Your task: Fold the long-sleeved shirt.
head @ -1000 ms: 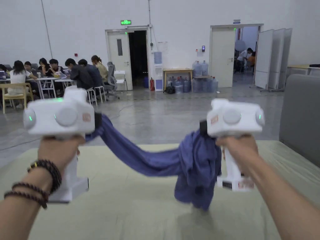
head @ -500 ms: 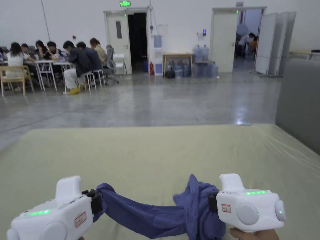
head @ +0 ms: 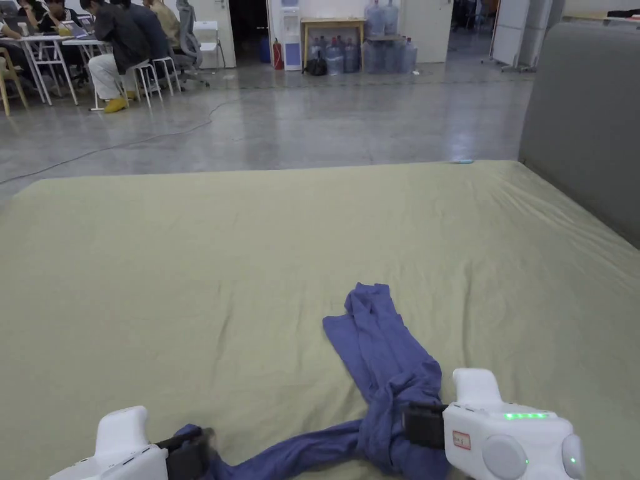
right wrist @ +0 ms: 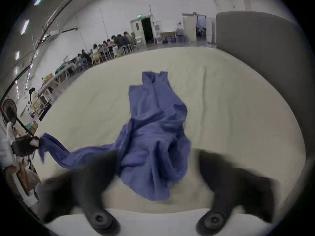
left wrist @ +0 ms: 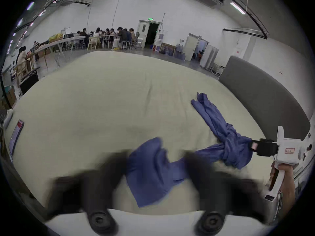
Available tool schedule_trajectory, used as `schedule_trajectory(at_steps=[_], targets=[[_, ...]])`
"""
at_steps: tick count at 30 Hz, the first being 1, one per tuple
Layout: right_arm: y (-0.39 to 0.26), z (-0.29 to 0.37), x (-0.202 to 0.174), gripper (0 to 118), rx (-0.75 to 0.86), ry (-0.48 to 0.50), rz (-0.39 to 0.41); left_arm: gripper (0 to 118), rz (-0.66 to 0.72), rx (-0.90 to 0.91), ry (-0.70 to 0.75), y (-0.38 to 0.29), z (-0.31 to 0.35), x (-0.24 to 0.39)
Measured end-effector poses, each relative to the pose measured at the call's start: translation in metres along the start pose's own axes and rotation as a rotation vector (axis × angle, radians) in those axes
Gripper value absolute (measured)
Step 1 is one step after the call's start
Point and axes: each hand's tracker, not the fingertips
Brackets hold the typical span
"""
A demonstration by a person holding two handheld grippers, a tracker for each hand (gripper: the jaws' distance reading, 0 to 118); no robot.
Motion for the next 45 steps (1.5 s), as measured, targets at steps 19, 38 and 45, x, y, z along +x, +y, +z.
schedule_trajectory(at_steps=[19,38,45], targets=[[-0.004,0.045,0.005,108,0.018,-0.031,-0.007,0,-0.028,0.085,-0.177,-0.005,0.041,0.043],[-0.017,-0.029,0.02,14,-0.093,0.052,-0.076,106,-0.213,-0.149,-0.199,0.111,-0.179,0.134],[-0.012,-0.031,0.02,14,-0.105,0.079,-0.082,102,-0.355,-0.267,-0.096,0.147,-0.326,0.201]])
